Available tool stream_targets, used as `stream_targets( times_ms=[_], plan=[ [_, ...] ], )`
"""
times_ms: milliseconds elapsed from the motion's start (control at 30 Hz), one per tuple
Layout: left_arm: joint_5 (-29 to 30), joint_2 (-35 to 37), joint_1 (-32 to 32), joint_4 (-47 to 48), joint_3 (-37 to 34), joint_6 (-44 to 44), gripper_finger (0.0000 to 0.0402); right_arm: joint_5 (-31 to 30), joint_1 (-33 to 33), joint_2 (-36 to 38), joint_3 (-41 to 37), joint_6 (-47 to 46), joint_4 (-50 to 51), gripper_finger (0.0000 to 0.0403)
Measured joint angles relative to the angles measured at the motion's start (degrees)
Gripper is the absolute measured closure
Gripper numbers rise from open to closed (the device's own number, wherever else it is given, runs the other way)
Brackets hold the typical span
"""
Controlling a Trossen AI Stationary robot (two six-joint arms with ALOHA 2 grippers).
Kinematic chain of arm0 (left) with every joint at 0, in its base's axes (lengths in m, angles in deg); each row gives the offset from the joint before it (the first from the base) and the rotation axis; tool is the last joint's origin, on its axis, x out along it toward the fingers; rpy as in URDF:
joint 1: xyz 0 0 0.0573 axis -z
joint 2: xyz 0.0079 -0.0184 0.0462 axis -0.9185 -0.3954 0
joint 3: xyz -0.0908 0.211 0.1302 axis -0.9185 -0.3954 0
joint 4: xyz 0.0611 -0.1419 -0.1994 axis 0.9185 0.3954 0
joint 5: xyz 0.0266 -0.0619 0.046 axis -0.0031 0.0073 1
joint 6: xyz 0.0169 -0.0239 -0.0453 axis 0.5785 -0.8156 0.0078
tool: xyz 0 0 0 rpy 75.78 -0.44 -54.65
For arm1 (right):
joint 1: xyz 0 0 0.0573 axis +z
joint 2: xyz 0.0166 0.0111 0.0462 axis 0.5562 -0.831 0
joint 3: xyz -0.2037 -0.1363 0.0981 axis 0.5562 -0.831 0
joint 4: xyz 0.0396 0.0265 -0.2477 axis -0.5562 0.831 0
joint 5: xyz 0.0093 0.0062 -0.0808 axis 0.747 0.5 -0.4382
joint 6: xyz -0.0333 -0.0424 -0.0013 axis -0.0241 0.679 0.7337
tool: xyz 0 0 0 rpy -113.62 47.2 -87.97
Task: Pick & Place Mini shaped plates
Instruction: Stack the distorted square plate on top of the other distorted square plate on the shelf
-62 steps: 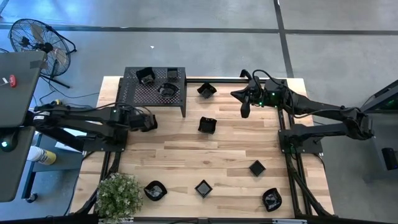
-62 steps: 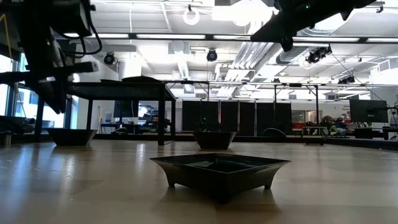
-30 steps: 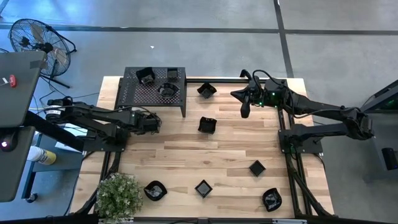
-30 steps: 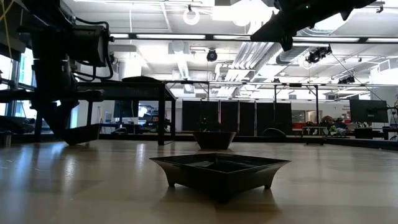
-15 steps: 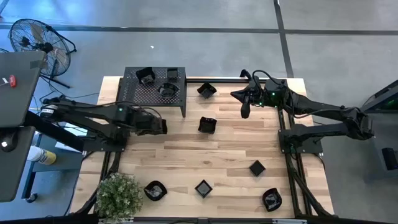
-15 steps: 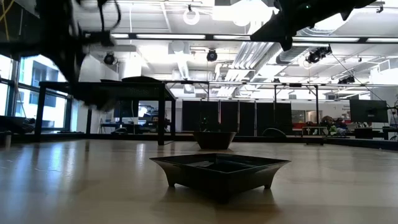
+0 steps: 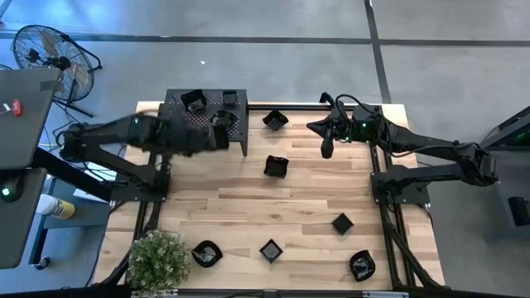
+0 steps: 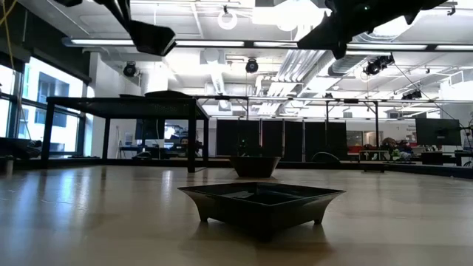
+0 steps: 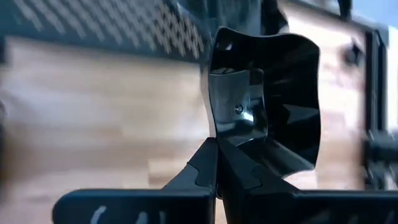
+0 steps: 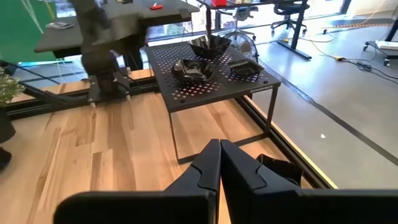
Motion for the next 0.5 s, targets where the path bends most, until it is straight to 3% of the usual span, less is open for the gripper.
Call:
stream_targets(
  times_ms=[267, 500],
  plan=[
    [-0.5, 0.0, -23.5, 1.4, 3.9, 24.1, 0.0402, 1.5, 0.0, 0.0, 0.0, 0.7, 0.0, 0.0399],
    [-12.0, 0.0, -46.5, -4.3, 3.9, 47.5, 0.0401, 3.6, 0.4, 0.0, 0.0, 0.7, 0.0, 0.0399]
  ],
)
